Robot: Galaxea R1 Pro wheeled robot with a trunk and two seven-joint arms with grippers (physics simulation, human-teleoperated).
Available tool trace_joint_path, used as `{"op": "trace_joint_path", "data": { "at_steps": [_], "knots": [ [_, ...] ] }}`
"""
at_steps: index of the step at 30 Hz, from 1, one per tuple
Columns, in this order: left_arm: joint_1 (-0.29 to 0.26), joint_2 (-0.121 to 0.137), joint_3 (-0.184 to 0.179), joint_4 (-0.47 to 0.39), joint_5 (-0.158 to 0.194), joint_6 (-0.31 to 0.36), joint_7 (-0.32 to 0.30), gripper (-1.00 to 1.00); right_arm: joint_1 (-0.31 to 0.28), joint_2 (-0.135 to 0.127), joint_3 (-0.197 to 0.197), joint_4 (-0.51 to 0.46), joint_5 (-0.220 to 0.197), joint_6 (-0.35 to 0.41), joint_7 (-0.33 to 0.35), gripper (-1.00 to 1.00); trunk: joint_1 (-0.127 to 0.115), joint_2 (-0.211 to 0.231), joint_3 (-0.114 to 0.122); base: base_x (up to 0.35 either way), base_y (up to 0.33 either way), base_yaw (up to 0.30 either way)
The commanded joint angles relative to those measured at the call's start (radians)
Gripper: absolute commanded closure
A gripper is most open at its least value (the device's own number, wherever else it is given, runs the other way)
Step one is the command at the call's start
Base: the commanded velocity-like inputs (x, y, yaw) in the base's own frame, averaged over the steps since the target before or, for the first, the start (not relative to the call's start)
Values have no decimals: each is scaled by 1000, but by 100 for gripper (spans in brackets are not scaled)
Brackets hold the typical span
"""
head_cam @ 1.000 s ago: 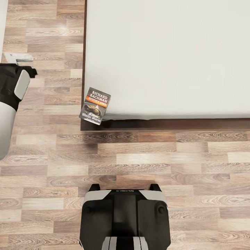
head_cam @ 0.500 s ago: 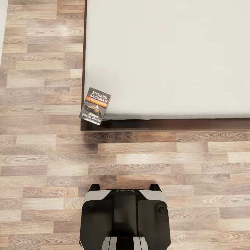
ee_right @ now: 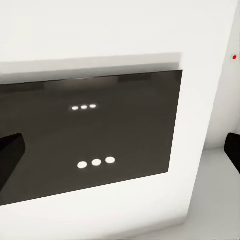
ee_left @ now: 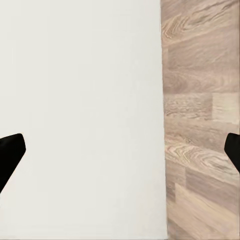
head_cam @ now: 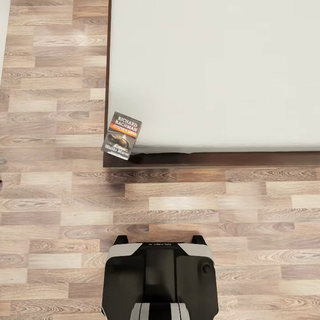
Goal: In the bedroom, move the book from the bed onto either nightstand, and place the two sandals side by side next to the bed.
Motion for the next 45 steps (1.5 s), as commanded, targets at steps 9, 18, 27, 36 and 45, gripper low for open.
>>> {"op": "trace_joint_path", "data": {
  "at_steps": [9, 18, 27, 36, 45],
  "knots": [
    [181, 4, -5, 19, -15, -93, 0, -100, -2, 0, 2, -14, -2, 5, -2, -100, 0, -1, 0, 0, 0, 0],
    [234, 3, -7, 20, -15, -69, -8, -100, -2, -1, 2, -19, -1, 2, -1, -100, 0, -1, 0, 0, 0, 0],
    [246, 3, -8, 20, -15, -57, -30, -100, -3, 0, 2, -31, -1, 2, 0, -100, 0, -1, 0, 0, 0, 0],
    [248, 0, -8, 21, -15, -57, -33, -100, -3, -1, 2, -33, -1, 2, 0, -100, 0, -1, 0, 0, 0, 0],
    [250, -1, -9, 24, -16, -64, -34, -100, -3, -2, 2, -34, -1, 2, 0, -100, 0, -1, 0, 0, 0, 0]
  ]
}}
